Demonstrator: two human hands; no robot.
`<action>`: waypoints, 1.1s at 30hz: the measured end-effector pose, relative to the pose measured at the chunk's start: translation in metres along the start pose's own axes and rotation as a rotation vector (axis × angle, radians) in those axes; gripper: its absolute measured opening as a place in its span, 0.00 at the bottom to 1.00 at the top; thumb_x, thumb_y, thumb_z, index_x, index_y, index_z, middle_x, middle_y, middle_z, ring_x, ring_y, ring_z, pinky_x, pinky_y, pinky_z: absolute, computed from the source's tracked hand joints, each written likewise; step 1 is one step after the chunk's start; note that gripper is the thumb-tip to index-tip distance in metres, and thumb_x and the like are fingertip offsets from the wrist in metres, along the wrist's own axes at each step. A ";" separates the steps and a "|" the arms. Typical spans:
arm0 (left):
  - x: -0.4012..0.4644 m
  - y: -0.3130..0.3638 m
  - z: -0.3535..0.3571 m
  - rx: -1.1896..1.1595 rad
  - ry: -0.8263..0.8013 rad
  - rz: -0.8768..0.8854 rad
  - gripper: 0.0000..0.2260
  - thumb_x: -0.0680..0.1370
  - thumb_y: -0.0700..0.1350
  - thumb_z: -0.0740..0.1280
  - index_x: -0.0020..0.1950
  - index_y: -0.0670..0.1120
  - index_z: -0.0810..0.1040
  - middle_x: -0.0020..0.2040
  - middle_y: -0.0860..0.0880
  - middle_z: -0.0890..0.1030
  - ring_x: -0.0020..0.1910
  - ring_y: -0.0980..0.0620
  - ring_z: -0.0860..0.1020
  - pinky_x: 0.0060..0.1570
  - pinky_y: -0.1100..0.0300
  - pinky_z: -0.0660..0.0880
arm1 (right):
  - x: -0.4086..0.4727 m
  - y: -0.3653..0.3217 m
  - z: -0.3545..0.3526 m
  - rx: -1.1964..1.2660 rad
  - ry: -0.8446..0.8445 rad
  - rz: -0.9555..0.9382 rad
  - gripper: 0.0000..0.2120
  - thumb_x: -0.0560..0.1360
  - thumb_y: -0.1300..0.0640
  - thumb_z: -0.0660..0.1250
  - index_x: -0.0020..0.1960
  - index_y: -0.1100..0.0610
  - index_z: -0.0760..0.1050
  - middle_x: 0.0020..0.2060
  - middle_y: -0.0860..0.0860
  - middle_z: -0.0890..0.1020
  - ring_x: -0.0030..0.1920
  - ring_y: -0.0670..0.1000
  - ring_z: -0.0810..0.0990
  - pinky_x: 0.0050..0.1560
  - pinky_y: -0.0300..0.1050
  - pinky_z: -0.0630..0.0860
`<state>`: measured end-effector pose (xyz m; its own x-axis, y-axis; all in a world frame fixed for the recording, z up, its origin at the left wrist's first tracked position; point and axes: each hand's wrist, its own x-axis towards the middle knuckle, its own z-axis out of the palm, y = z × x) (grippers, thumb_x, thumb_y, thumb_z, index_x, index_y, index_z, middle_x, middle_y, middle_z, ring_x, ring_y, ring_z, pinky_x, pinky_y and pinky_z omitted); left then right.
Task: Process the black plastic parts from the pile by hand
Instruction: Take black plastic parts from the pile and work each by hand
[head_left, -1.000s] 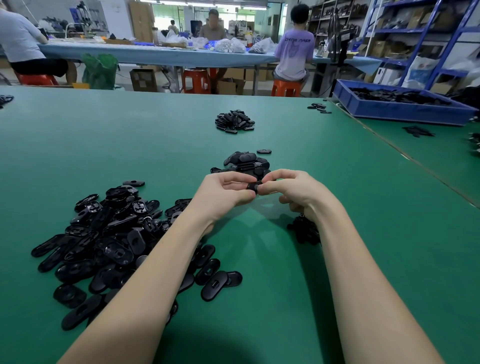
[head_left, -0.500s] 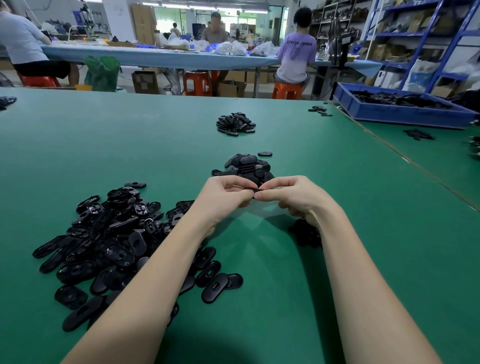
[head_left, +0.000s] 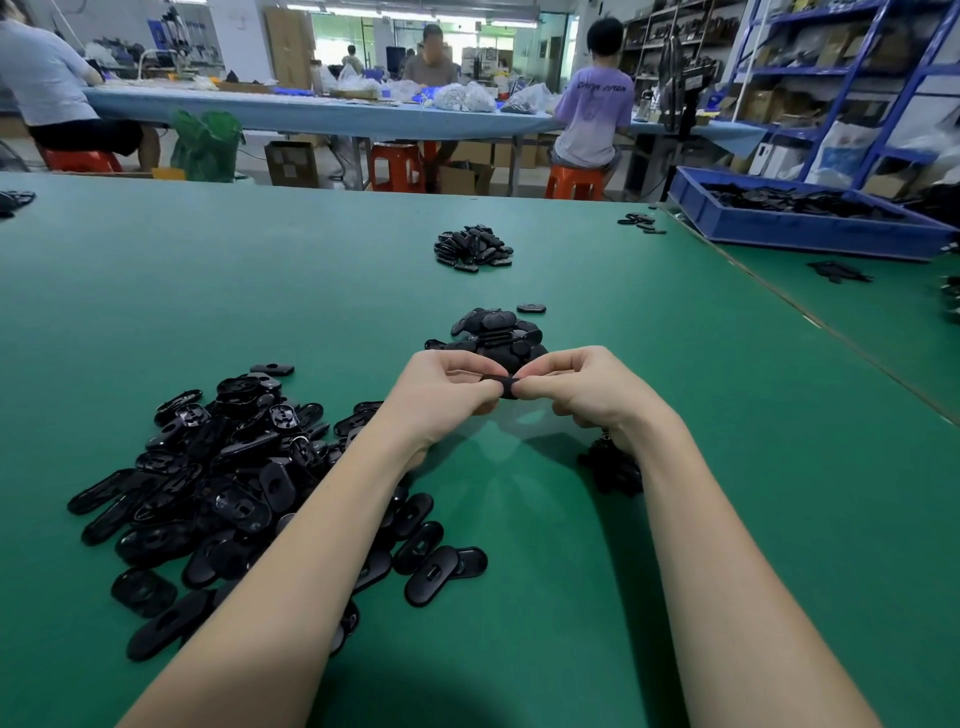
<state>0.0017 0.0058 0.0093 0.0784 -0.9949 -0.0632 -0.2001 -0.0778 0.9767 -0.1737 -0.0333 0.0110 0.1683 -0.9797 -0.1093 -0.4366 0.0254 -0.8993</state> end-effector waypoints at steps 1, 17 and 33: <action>0.000 0.000 0.000 0.005 0.003 -0.001 0.08 0.74 0.35 0.70 0.46 0.47 0.85 0.37 0.48 0.85 0.35 0.55 0.79 0.47 0.64 0.78 | 0.001 0.000 0.001 -0.002 0.002 -0.002 0.02 0.68 0.53 0.79 0.39 0.49 0.86 0.31 0.45 0.77 0.27 0.44 0.67 0.23 0.33 0.61; -0.004 -0.001 0.001 -0.039 -0.005 -0.026 0.08 0.74 0.32 0.73 0.47 0.44 0.84 0.31 0.52 0.82 0.26 0.64 0.76 0.26 0.73 0.69 | 0.006 0.010 0.013 -0.045 0.049 -0.103 0.05 0.69 0.57 0.77 0.38 0.53 0.82 0.26 0.43 0.76 0.26 0.42 0.70 0.27 0.31 0.66; -0.001 -0.005 -0.002 -0.091 -0.031 -0.029 0.09 0.73 0.32 0.74 0.44 0.47 0.85 0.37 0.50 0.86 0.34 0.59 0.82 0.37 0.70 0.77 | 0.005 0.016 0.015 0.043 0.055 -0.151 0.06 0.70 0.58 0.77 0.37 0.53 0.81 0.25 0.41 0.77 0.26 0.41 0.72 0.28 0.31 0.67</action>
<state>0.0044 0.0071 0.0051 0.0519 -0.9940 -0.0968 -0.1087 -0.1020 0.9888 -0.1664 -0.0351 -0.0109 0.1794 -0.9825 0.0509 -0.3713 -0.1155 -0.9213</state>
